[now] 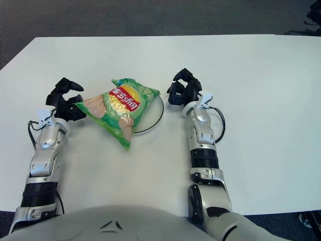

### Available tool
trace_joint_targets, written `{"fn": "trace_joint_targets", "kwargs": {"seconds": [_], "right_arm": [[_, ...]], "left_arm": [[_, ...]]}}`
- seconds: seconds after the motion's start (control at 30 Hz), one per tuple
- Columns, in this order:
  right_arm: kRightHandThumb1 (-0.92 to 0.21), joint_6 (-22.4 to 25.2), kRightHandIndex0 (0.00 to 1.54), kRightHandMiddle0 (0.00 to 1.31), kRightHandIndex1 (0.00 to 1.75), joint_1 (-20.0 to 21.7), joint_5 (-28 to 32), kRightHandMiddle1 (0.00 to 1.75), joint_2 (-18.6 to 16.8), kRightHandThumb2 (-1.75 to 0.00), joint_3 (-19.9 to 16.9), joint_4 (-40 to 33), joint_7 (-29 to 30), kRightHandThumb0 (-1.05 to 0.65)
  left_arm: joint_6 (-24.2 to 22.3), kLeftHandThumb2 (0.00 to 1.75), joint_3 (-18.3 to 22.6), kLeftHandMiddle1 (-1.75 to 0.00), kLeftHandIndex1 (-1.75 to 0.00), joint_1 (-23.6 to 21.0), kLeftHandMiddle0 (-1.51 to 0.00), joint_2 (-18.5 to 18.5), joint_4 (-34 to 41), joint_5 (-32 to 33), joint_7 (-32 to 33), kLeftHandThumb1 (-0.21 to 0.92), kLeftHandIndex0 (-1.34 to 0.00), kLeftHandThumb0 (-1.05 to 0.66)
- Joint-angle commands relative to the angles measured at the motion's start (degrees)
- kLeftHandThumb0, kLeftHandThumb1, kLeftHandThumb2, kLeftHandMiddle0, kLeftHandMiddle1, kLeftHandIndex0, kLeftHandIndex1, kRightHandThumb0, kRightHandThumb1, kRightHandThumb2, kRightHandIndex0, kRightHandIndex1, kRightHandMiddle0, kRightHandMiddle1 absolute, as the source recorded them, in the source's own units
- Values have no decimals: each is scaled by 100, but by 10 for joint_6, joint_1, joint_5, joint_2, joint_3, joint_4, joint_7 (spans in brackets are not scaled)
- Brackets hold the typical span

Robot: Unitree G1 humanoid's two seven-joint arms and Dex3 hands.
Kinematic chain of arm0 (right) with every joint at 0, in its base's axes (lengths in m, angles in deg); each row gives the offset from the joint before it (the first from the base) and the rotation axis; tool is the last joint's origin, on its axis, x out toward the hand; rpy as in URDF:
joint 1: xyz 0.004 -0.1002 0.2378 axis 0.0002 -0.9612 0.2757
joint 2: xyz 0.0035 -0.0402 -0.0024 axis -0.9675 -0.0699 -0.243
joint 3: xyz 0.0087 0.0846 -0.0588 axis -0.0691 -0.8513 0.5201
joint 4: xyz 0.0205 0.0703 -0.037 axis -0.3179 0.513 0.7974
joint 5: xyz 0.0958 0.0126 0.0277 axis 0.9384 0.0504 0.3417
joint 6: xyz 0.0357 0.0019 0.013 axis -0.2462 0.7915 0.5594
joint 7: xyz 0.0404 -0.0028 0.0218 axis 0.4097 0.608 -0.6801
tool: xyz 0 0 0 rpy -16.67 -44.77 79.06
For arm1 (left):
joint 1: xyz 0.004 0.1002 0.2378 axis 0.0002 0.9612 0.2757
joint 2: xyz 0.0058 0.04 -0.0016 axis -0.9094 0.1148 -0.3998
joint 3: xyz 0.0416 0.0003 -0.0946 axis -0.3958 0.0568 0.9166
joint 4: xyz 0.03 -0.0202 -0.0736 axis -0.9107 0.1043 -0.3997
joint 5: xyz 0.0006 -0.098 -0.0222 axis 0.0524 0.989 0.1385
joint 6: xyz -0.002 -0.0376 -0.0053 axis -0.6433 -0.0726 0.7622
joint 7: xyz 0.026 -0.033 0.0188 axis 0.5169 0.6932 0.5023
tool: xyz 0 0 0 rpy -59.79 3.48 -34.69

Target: Put the snack into the plate.

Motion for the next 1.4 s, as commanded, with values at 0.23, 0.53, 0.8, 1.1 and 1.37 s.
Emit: {"fn": "trace_joint_targets", "kwargs": {"seconds": [0.23,0.53,0.8,1.1,1.37], "right_arm": [[8,15,92,70,167,-62,2,175,-3,-175,5,-10,-8,-1],[8,5,92,68,167,-66,-8,175,-15,-174,7,9,8,-1],[7,-17,90,68,171,-69,-17,175,-26,-174,12,23,20,-1],[7,-84,89,68,173,-76,11,175,-44,-175,-3,45,1,-1],[7,-177,90,69,171,-74,28,175,-55,-175,-16,90,-32,-1]], "left_arm": [[-20,135,8,-175,-175,44,-134,10,-5,-2,-1,29,-64,-49],[-59,136,10,-175,-175,51,-136,4,17,3,-8,28,-65,-50],[-90,136,16,-175,-175,57,-137,3,34,16,-17,28,-65,-50],[-76,137,22,-175,-175,59,-136,10,31,20,-18,28,-65,-50],[-34,138,30,-175,-175,58,-133,28,15,35,-20,27,-65,-50]]}}
